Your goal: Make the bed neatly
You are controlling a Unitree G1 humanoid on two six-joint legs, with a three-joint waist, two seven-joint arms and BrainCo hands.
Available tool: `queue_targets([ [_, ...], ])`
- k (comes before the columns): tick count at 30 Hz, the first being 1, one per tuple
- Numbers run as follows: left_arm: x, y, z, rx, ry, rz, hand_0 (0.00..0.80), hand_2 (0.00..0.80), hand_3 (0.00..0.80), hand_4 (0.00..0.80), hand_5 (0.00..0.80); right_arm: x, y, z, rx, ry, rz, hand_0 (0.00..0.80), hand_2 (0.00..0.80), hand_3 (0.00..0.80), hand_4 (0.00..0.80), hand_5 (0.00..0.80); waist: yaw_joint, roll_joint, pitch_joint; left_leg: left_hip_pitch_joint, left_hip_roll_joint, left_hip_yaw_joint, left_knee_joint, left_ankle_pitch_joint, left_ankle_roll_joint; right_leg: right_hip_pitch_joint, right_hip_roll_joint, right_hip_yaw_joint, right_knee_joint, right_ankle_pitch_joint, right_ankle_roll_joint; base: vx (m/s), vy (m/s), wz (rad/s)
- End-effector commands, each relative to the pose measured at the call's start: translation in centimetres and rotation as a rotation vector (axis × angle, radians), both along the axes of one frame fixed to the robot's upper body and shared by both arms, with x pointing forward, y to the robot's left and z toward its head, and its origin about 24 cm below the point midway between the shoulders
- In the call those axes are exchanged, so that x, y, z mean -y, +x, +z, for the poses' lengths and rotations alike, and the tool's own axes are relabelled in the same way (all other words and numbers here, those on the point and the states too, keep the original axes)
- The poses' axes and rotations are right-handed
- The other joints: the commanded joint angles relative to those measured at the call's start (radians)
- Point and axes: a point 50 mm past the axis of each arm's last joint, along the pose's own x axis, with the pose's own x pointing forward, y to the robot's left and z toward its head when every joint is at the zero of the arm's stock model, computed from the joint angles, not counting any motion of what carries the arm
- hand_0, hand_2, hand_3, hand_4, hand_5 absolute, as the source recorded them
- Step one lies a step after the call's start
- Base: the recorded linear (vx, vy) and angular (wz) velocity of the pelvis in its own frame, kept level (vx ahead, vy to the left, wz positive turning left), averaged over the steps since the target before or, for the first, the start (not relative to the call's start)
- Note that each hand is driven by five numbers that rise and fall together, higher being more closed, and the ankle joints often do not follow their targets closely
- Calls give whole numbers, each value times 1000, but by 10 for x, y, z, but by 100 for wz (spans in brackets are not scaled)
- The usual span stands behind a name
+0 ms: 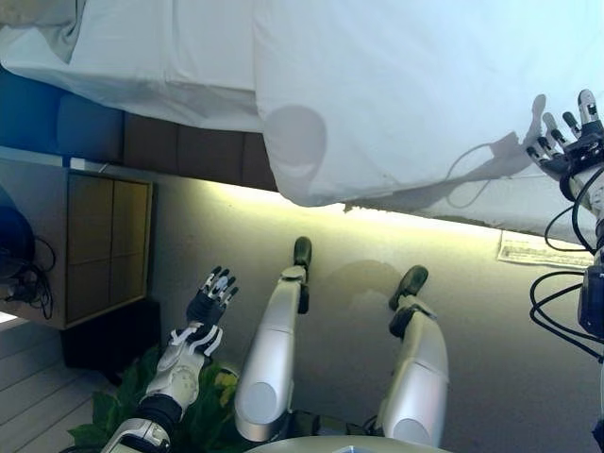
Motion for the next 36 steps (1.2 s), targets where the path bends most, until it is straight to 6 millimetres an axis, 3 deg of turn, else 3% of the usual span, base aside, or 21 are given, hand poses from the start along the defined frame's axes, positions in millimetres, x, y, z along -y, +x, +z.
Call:
queue_targets([
  [1,-7,-6,-2,6,22,17,0,0,0,0,0,3,-2,24,91,-148,46,0,0,0,0,0,-7,55,8,21,0,-54,-86,30,-20,-32,5,16,88,-30,18,104,-2,1],
  [9,-10,-9,0,16,23,14,0,0,0,0,0,-1,0,16,-4,-192,55,0,0,0,0,0,0,47,8,6,4,-52,-95,38,-20,-46,9,11,91,-26,23,3,2,1],
  [14,-7,-3,6,46,20,13,0,0,0,0,0,1,-4,-15,-105,-124,34,0,0,0,0,0,-3,49,8,-22,7,-52,-86,37,-17,-75,11,11,104,-26,22,0,0,0],
  [19,-1,3,12,71,20,9,0,0,0,0,0,10,-22,-67,-249,-38,-30,0,0,0,0,0,-14,56,8,-27,8,-53,-72,26,-14,-82,12,14,106,-24,21,32,-14,1],
  [23,0,10,21,123,-3,23,0,0,0,0,0,16,-30,-81,-265,13,-71,0,0,0,0,0,-17,62,8,-49,7,-49,-61,41,-7,-97,6,4,99,-4,11,12,-15,0],
  [25,1,13,27,147,-17,24,0,0,0,0,0,18,-34,-89,-270,22,-77,0,0,0,0,0,-19,63,8,-36,3,-53,-42,11,-11,-86,1,15,114,-29,25,105,-63,3],
  [27,1,18,36,184,-22,22,0,0,0,0,0,18,-34,-88,-244,26,-79,0,0,0,0,0,-19,63,8,-64,3,-51,-36,34,-6,-108,-3,4,112,-6,16,-21,-58,12],
  [29,2,21,42,207,-23,18,0,0,0,0,0,18,-33,-86,-217,16,-83,0,0,0,0,0,-18,64,8,-57,5,-56,-21,7,-12,-104,-6,14,132,-30,27,45,-62,5],
  [36,10,26,65,295,-44,-23,0,0,0,0,0,12,-17,-53,-74,-59,-96,0,0,0,0,0,-3,70,8,-104,7,-72,9,-1,-8,-155,-12,17,176,-43,21,10,-46,4],
])
